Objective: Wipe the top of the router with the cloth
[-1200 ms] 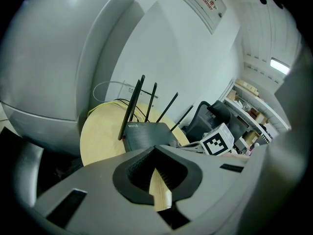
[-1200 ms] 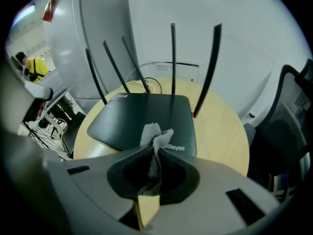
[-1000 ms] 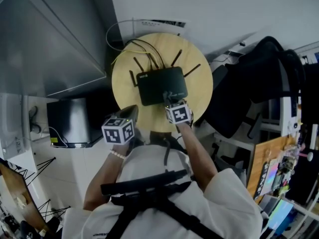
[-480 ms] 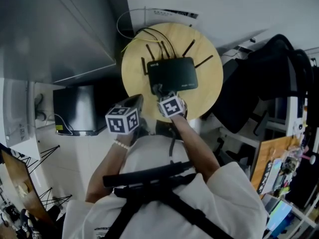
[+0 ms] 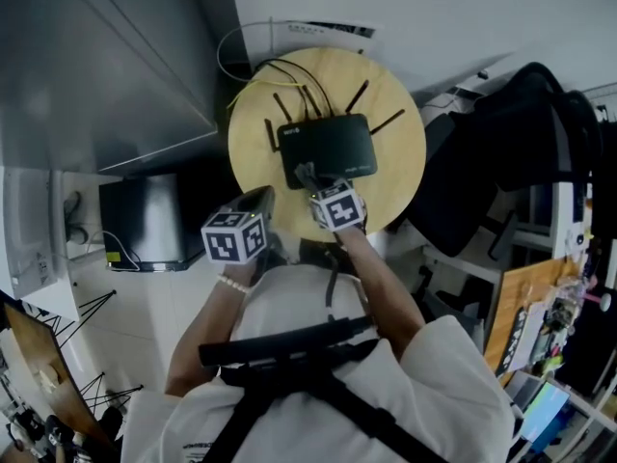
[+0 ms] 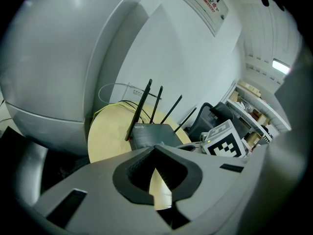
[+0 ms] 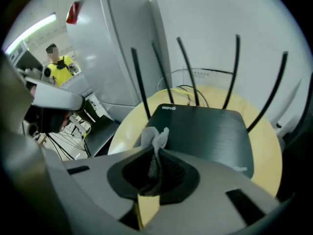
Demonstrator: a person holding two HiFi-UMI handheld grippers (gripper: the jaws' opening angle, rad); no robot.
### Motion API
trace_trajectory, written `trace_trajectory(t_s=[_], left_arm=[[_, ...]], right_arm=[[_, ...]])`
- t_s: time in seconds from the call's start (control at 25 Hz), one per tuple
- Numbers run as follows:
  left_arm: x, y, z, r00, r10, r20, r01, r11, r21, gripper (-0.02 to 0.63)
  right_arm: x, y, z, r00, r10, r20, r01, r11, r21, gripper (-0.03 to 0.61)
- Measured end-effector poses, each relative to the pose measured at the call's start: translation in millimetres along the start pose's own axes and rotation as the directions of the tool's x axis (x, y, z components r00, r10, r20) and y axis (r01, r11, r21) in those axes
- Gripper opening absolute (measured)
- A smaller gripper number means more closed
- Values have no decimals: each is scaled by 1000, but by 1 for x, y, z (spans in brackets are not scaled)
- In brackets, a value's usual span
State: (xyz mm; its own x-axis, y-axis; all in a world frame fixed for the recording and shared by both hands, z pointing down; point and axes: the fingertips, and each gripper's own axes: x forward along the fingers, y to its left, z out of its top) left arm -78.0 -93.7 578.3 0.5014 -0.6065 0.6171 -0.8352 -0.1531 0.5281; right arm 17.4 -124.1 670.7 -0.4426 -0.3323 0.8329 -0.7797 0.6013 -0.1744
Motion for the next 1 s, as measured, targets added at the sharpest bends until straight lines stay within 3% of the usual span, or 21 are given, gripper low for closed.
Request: trace_trajectory(t_s=[0.28,0.52,0.76,1.0], left_arm=[[31,-31,5,997,-67,-35,68,997,35,-3],[56,-53,4,993,-98,-68,101,993,52,-3],[75,-67,2,991,-103,-87,108,993,51,-3],[82,-64,4,994,-70,-86,73,997,28,-3]], right_arm=[[-49,-105,-20,990,-140,29,134,980,144,40],[-72,-179,-35,973,-232,10,225,955,195,40],[-60,-210,-34,979,-203,-11,201,961,189,40],[-32,-224,-33,993,-109,-36,114,972,207,40]])
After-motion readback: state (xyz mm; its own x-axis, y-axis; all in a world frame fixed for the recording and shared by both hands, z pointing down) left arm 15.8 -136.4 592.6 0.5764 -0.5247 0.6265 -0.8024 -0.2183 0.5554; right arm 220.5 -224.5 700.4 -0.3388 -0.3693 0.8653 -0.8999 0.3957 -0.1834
